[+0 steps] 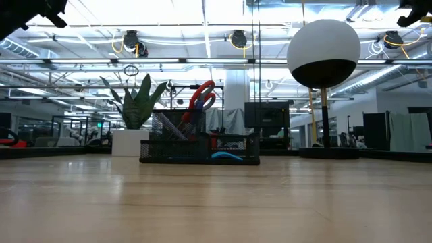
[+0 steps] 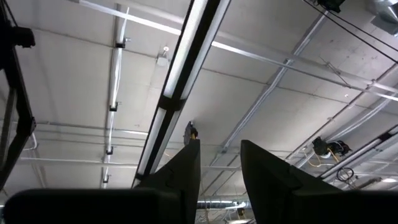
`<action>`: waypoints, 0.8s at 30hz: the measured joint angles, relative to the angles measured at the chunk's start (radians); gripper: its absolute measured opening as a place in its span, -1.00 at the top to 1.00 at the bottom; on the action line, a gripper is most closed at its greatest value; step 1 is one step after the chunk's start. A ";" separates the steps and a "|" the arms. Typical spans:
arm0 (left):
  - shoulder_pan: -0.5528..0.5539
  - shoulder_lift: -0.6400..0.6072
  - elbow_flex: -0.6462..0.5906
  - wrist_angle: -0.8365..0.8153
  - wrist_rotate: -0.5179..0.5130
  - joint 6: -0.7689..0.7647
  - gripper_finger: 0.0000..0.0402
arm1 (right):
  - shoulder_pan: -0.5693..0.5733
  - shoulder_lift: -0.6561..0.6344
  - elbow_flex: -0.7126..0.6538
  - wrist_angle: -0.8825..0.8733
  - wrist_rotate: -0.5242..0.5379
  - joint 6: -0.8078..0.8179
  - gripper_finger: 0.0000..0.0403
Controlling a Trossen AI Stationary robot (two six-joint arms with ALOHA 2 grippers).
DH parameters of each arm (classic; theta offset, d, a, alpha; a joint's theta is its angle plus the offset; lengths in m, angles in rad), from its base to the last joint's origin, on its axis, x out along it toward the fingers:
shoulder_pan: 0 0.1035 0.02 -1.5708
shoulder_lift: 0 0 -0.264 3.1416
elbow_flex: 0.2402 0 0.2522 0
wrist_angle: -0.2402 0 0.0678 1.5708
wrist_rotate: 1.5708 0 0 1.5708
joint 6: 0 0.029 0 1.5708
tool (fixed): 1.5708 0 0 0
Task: Pick and place office supplies into organizer
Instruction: Return to Home Position
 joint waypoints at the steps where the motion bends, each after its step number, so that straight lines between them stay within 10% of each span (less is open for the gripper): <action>1: 0.000 0.000 0.000 0.000 0.000 0.001 0.06 | 0.008 -0.010 0.000 -0.003 -0.008 -0.013 0.48; 24: 0.000 0.000 0.000 -0.053 -0.003 0.011 0.06 | 0.119 -0.021 0.000 -0.083 -0.002 -0.140 0.48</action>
